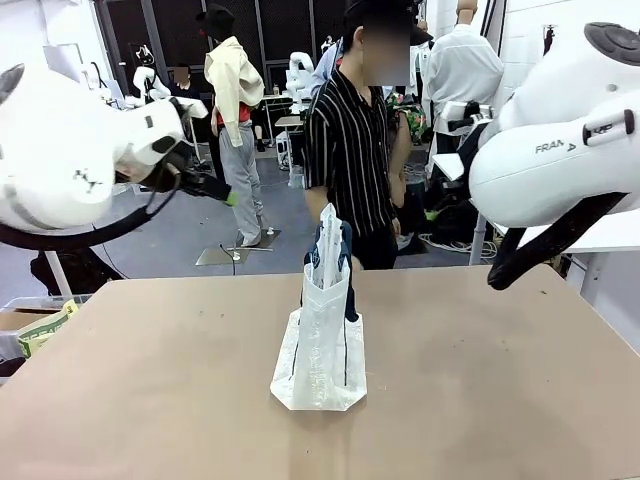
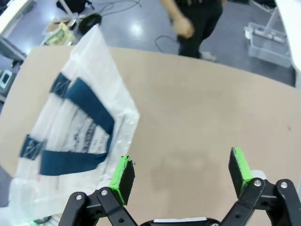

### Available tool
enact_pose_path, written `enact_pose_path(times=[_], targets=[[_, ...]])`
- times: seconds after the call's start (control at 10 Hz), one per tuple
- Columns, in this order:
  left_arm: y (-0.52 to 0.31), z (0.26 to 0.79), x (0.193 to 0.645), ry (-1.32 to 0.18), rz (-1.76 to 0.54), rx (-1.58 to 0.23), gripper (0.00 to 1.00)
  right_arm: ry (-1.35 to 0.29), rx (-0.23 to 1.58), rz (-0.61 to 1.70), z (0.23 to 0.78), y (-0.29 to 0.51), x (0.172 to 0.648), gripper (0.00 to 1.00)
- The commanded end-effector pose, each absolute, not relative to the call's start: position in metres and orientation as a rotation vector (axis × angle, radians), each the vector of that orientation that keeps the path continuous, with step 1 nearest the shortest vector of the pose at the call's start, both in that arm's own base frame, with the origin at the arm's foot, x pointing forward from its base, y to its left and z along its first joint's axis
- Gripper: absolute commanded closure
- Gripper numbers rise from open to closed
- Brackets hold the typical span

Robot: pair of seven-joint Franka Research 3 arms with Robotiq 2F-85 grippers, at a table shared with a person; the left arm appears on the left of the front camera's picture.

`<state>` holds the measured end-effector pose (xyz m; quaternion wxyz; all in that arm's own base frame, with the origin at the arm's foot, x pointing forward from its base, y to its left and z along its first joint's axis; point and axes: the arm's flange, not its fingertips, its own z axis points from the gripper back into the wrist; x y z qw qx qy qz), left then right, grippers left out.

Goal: Transfer purchased items from the store into the shopping bag.
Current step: Open the Reusable shopping bag in the center of the table.

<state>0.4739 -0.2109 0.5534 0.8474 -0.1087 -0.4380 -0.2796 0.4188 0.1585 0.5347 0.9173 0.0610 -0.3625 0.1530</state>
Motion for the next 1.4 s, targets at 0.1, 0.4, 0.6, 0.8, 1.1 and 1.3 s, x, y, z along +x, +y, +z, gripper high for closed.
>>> enact_pose_path(times=[0.1,0.4,0.6,0.8,1.1,1.3], targets=[[-0.246,0.552,0.526,-0.882,-0.707,-0.371,0.0,-0.677,0.235,0.436,0.557,0.218,0.408,0.0],[-0.281,0.537,0.535,-0.788,-0.758,-0.378,0.0,-0.62,0.245,0.558,0.552,0.256,0.383,0.0],[-0.294,0.52,0.54,-0.721,-0.774,-0.386,0.0,-0.595,0.275,0.614,0.542,0.267,0.376,0.0],[-0.301,0.512,0.537,-0.694,-0.81,-0.417,0.0,-0.577,0.274,0.612,0.534,0.273,0.379,0.0],[-0.309,0.513,0.535,-0.738,-0.845,-0.41,0.0,-0.552,0.284,0.58,0.521,0.272,0.398,0.0],[-0.312,0.513,0.537,-0.725,-0.853,-0.438,0.0,-0.526,0.287,0.58,0.514,0.277,0.407,0.0]])
